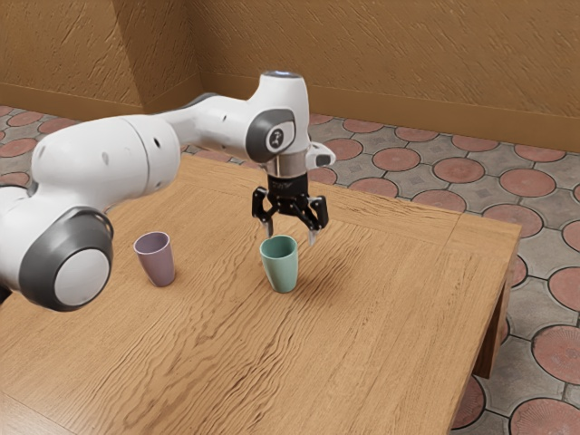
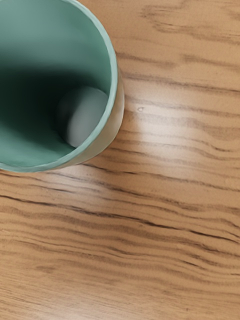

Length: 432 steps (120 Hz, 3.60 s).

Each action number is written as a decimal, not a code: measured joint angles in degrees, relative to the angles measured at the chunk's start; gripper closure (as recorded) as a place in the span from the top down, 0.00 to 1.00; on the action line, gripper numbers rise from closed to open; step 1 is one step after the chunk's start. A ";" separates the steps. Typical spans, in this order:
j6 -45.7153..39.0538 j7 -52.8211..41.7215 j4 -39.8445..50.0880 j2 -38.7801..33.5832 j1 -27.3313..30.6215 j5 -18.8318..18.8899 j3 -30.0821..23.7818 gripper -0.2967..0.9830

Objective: Place the right cup onto the left cup

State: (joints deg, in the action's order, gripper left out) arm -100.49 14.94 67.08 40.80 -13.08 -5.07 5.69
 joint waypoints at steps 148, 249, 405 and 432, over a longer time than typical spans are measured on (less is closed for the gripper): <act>-2.34 1.72 -0.15 4.01 -0.11 -0.46 -0.16 0.40; -0.88 2.01 6.96 -9.37 -1.21 0.60 2.10 0.16; -1.62 0.75 27.83 -28.96 16.29 4.31 -0.06 0.15; -1.78 0.40 28.09 -28.86 18.17 4.93 -0.07 0.15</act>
State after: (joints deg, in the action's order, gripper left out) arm -102.27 15.34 95.17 11.94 5.09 -0.15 5.62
